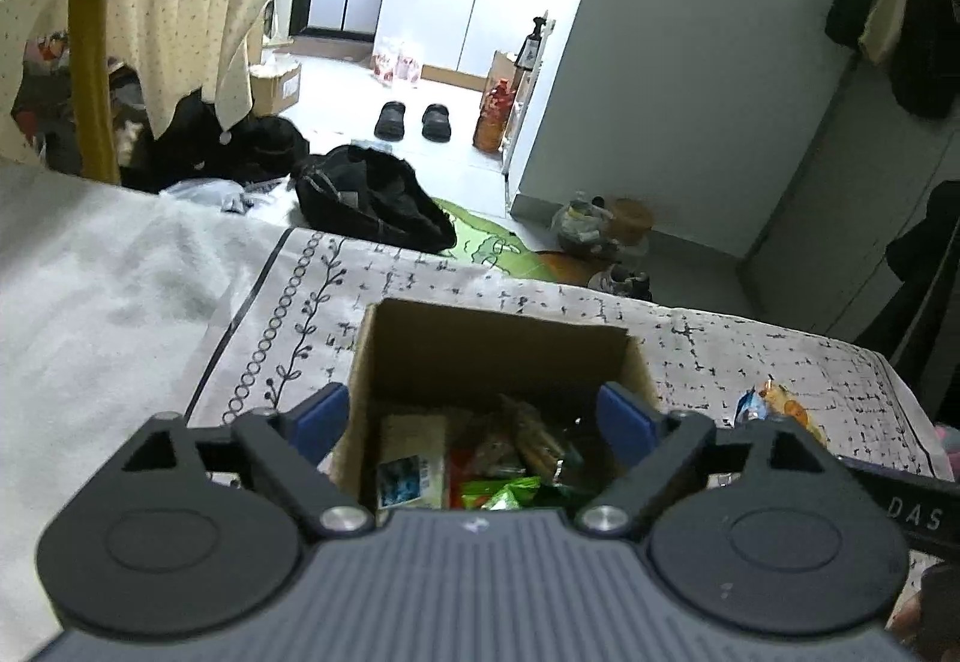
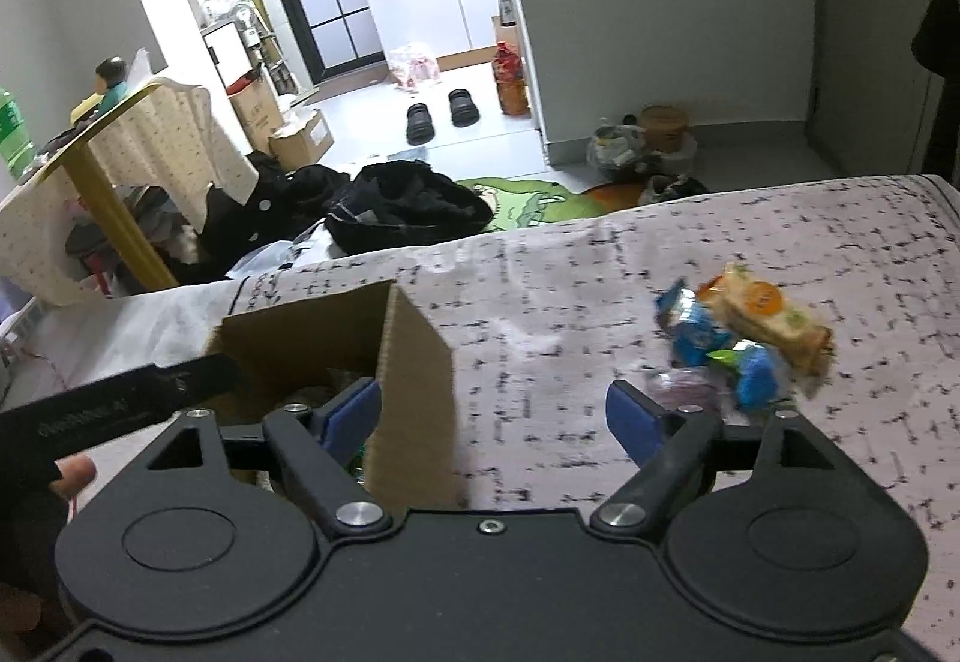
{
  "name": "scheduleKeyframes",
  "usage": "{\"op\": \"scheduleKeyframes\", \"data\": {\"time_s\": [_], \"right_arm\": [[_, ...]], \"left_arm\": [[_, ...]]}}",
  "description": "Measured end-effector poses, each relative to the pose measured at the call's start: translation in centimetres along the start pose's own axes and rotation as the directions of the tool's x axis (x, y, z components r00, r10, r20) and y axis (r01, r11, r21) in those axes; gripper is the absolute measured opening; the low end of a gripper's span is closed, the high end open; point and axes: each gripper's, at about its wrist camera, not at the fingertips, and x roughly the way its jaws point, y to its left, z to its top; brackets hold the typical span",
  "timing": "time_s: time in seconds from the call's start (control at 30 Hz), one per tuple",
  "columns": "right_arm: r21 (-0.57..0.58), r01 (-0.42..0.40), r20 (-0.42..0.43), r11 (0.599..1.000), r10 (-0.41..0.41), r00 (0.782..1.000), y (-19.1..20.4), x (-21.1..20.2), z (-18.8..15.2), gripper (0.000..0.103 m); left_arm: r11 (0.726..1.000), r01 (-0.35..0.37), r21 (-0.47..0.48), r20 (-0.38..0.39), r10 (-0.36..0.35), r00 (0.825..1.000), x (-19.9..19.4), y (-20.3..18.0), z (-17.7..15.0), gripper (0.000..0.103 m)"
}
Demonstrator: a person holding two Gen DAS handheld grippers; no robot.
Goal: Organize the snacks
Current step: 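Withdraw both tools from the box toward the remaining snacks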
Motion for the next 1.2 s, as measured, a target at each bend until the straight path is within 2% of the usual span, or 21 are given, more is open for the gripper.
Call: {"op": "scheduleKeyframes", "data": {"time_s": [0.1,0.17,0.3,0.47,0.67,1.03,1.2], "right_arm": [[0.003,0.008,0.015,1.0,-0.008,1.0,-1.1,-0.9,-0.1,0.091],[0.01,0.015,0.028,1.0,-0.015,0.999,-1.8,-1.4,-0.2,0.096],[0.021,0.028,0.034,0.999,-0.028,0.999,-3.6,-2.1,-0.2,0.096],[0.021,0.073,0.034,0.997,-0.073,0.997,-5.7,-2.6,-0.6,0.098],[0.012,0.101,0.019,0.995,-0.101,0.995,-7.6,-3.1,-2.1,0.099],[0.052,0.131,0.015,0.99,-0.132,0.991,-10.5,-2.8,-2.6,0.098],[0.075,0.121,-0.002,0.99,-0.121,0.993,-11.7,-2.2,-2.6,0.084]], "left_arm": [[1.0,-0.004,0.015,0.011,0.004,1.0,-0.3,-1.2,0.0,0.102],[1.0,0.0,0.029,0.014,-0.001,1.0,-0.3,-2.0,0.0,0.103],[0.999,0.022,0.046,0.005,-0.022,1.0,-0.2,-3.1,0.0,0.103],[0.997,0.012,0.079,0.008,-0.012,1.0,-0.4,-4.0,-0.3,0.103],[0.989,0.058,0.137,-0.035,-0.054,0.998,-0.7,-5.6,-1.3,0.103],[0.978,0.114,0.176,-0.05,-0.106,0.993,-0.5,-9.7,-1.7,0.103],[0.97,0.136,0.2,-0.051,-0.128,0.99,-0.1,-11.2,-1.3,0.102]]}}
